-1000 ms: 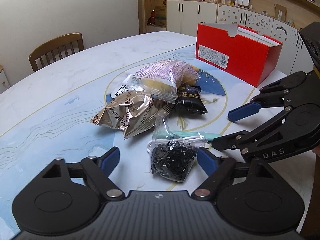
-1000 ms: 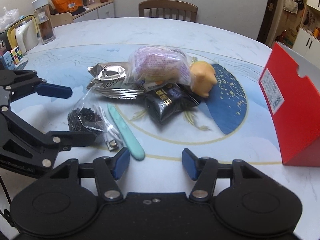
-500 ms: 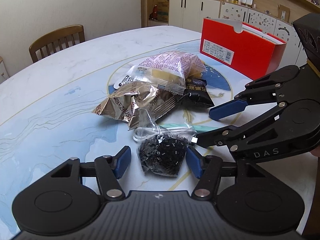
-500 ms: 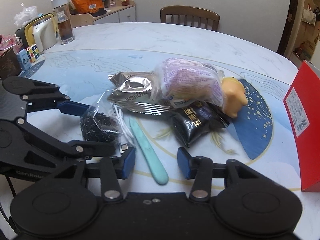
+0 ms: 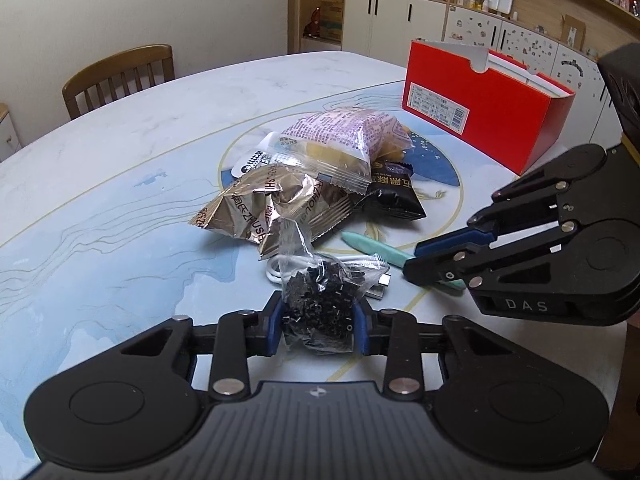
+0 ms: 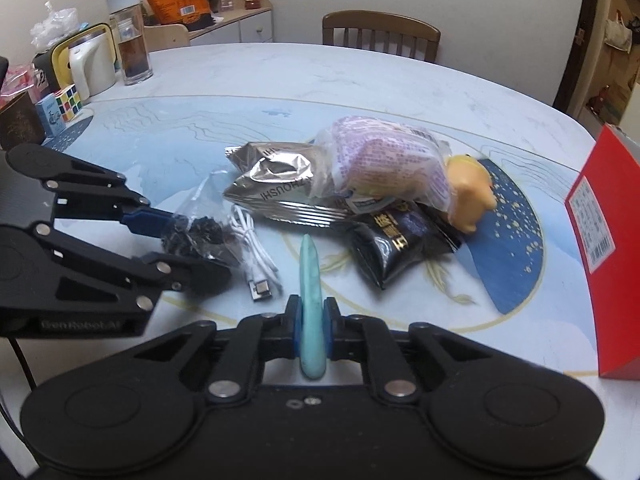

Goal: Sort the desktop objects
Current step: 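Grasp the bag of black clips with left tool while right tool grasps the green toothbrush, then carry the clip bag and toothbrush with both tools over the red shoebox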

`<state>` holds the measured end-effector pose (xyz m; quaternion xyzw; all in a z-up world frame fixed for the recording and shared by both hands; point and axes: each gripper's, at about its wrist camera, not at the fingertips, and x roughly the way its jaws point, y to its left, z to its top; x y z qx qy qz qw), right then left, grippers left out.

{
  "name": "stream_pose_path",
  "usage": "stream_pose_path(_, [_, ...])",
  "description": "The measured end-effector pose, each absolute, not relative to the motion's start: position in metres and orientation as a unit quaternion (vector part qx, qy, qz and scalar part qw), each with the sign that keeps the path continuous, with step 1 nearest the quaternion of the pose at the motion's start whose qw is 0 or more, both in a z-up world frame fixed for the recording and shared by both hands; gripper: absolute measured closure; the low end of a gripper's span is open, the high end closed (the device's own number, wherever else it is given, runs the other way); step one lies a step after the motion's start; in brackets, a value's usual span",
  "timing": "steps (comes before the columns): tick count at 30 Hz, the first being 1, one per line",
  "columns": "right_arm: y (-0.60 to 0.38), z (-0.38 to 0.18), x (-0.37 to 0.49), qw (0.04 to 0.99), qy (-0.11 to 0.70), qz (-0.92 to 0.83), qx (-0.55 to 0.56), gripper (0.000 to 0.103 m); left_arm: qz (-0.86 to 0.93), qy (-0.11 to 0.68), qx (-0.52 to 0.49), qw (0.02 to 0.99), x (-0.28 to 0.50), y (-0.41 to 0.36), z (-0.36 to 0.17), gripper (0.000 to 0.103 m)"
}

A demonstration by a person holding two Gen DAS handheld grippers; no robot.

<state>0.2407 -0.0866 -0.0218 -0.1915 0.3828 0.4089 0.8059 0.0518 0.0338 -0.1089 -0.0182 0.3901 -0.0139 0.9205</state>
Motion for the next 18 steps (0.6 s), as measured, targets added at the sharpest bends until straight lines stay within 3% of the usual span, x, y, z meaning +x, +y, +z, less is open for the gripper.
stream_pose_path(18, [-0.120,0.006,0.231,0.827,0.383,0.383,-0.150,0.093,-0.018,0.363,-0.028,0.931,0.041,0.028,-0.067,0.070])
